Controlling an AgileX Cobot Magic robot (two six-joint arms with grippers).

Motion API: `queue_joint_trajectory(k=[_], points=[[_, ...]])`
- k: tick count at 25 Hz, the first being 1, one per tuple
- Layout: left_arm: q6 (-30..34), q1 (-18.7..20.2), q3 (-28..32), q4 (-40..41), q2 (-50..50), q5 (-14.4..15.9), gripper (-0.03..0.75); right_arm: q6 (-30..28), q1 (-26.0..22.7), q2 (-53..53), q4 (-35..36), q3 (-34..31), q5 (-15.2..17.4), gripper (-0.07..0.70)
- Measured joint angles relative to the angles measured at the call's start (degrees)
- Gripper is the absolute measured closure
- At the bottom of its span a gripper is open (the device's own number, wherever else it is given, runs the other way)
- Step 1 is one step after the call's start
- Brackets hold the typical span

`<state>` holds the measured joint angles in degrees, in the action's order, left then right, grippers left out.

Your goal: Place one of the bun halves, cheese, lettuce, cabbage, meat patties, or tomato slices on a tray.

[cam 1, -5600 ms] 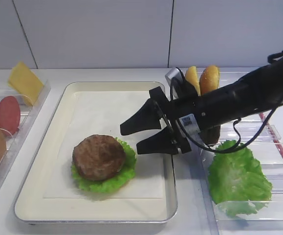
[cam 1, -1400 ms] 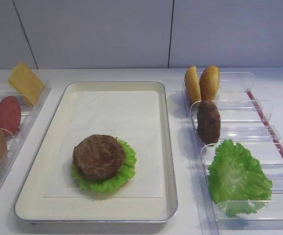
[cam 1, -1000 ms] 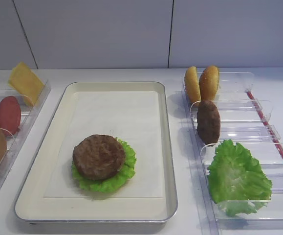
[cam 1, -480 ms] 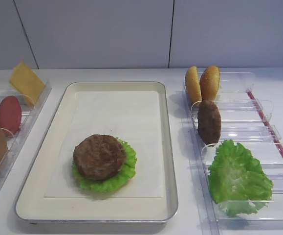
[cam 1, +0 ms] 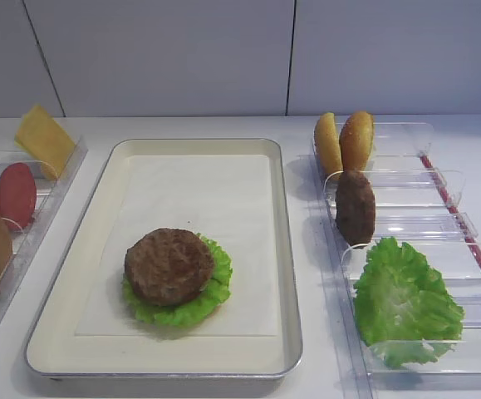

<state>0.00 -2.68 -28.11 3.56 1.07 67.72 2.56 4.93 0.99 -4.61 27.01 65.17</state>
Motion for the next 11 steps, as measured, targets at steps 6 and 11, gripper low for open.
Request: queue_joint_trajectory(k=[6,11], points=[[0.0,0.0,0.0,0.0,0.0,0.0,0.259,0.0,0.0,0.0,0.0,0.0,0.0,0.133],[0.0,0.0,0.0,0.0,0.0,0.0,0.259,0.0,0.0,0.0,0.0,0.0,0.0,0.133]])
